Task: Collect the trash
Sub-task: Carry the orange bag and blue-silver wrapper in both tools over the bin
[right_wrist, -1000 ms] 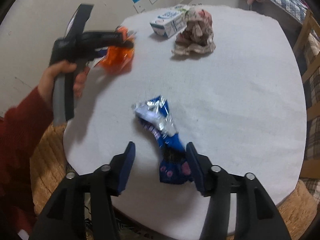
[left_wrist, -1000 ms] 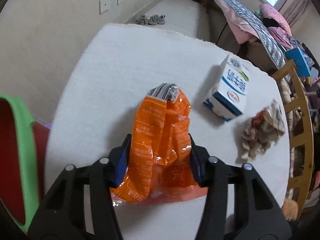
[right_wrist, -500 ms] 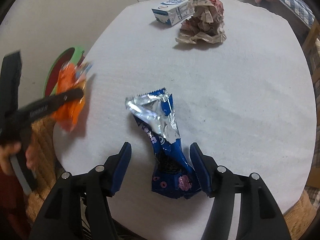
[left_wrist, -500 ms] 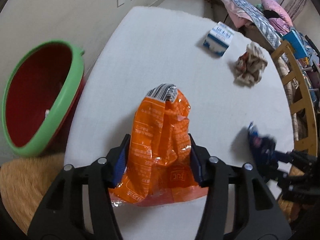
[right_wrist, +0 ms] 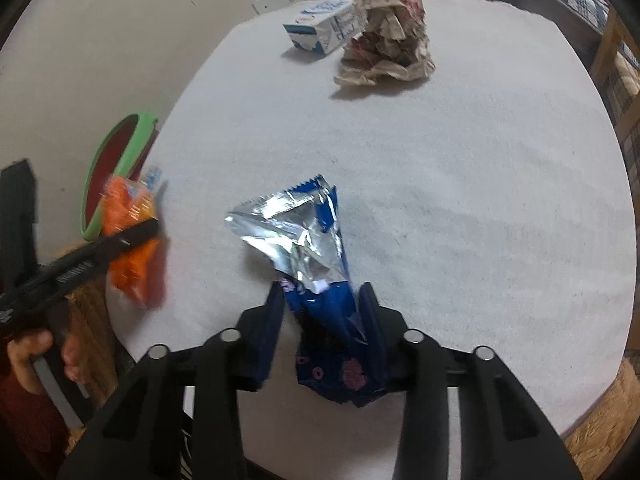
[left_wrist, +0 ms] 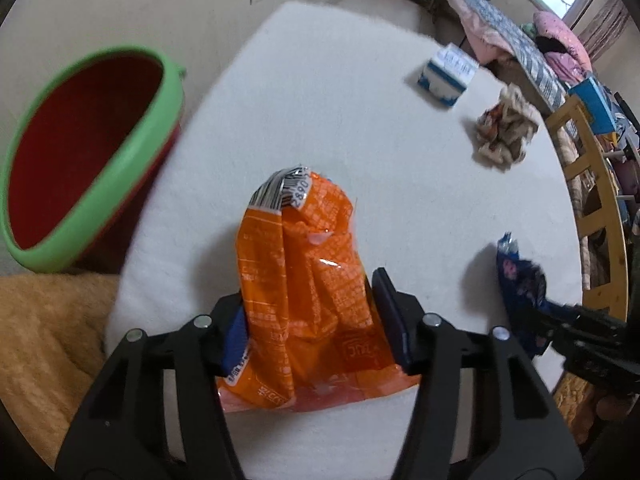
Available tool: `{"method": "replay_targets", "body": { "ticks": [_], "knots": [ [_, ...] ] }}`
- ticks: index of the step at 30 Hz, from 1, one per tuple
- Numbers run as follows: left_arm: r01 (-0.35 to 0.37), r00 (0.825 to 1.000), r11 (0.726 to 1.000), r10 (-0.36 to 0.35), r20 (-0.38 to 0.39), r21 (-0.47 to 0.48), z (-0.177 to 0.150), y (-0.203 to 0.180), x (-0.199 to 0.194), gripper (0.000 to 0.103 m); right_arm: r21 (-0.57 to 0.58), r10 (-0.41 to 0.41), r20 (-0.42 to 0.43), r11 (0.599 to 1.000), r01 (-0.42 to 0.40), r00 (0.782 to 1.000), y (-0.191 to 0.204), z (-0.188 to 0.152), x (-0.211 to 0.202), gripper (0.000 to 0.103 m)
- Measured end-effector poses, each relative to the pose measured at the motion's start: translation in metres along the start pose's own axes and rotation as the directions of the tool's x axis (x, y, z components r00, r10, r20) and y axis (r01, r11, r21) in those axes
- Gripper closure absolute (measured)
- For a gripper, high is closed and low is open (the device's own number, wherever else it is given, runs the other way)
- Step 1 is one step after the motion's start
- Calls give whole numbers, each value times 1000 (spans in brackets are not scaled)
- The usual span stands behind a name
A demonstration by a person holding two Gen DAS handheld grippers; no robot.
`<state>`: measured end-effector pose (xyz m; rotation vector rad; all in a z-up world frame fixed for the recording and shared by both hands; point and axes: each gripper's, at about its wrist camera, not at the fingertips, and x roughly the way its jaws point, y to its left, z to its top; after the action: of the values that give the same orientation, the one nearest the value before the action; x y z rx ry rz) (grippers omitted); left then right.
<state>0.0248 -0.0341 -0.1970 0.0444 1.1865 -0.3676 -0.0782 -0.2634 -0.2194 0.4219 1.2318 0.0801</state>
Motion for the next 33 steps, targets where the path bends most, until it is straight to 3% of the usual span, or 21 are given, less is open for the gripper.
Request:
{"method": "replay_targets", "body": {
  "ticks": [5, 11, 33],
  "knots": [
    [-46, 995, 999, 43, 94, 28, 11, 0, -28, 49, -13, -15, 3, 1000, 15, 1000, 5, 1, -2, 78],
    [-88, 981, 996, 83, 175, 19, 20, 10, -55, 49, -20, -4, 48, 1000, 5, 999, 19, 7, -12, 79],
    [-125, 954, 991, 134, 267, -50, 23, 43, -92, 49, -103, 59, 147, 994, -44, 987, 76, 35, -41, 79]
  ]
}}
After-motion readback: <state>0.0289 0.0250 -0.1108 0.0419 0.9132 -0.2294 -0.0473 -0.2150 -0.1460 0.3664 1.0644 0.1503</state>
